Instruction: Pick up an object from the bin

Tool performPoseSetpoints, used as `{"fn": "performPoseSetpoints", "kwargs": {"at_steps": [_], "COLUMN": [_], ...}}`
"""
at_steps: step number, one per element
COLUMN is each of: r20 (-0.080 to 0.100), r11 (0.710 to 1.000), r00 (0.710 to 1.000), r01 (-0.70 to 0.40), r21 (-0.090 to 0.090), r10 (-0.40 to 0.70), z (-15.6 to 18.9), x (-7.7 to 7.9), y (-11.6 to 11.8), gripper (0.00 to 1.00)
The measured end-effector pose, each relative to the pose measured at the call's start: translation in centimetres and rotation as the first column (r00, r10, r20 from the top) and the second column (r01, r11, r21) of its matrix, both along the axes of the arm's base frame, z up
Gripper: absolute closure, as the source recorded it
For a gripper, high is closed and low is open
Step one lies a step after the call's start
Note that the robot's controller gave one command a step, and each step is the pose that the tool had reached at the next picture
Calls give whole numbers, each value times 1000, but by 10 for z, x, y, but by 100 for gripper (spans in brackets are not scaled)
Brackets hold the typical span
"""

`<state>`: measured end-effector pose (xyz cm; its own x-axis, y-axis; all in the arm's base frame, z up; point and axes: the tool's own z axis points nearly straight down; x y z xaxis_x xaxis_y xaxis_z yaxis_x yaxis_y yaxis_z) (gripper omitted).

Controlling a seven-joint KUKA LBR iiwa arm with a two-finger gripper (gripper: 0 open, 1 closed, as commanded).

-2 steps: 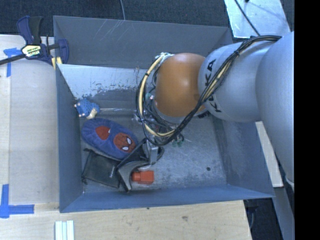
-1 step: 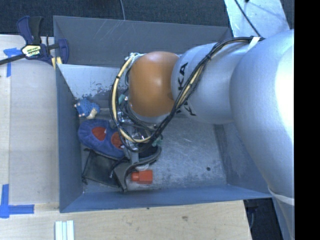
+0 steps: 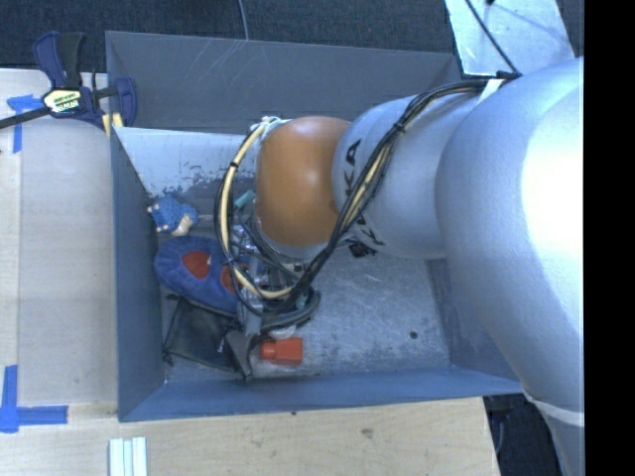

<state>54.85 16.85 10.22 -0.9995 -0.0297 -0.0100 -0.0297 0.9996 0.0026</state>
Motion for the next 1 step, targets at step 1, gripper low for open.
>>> {"fn": "performPoseSetpoints", "kwargs": {"at_steps": [1], "r20": [1], "r11": [892], "r00": [892], "r01": [451], "r21": [3], "r10": [-451], "z": [-30], "x": [2], "y": [35], "gripper": [0]}}
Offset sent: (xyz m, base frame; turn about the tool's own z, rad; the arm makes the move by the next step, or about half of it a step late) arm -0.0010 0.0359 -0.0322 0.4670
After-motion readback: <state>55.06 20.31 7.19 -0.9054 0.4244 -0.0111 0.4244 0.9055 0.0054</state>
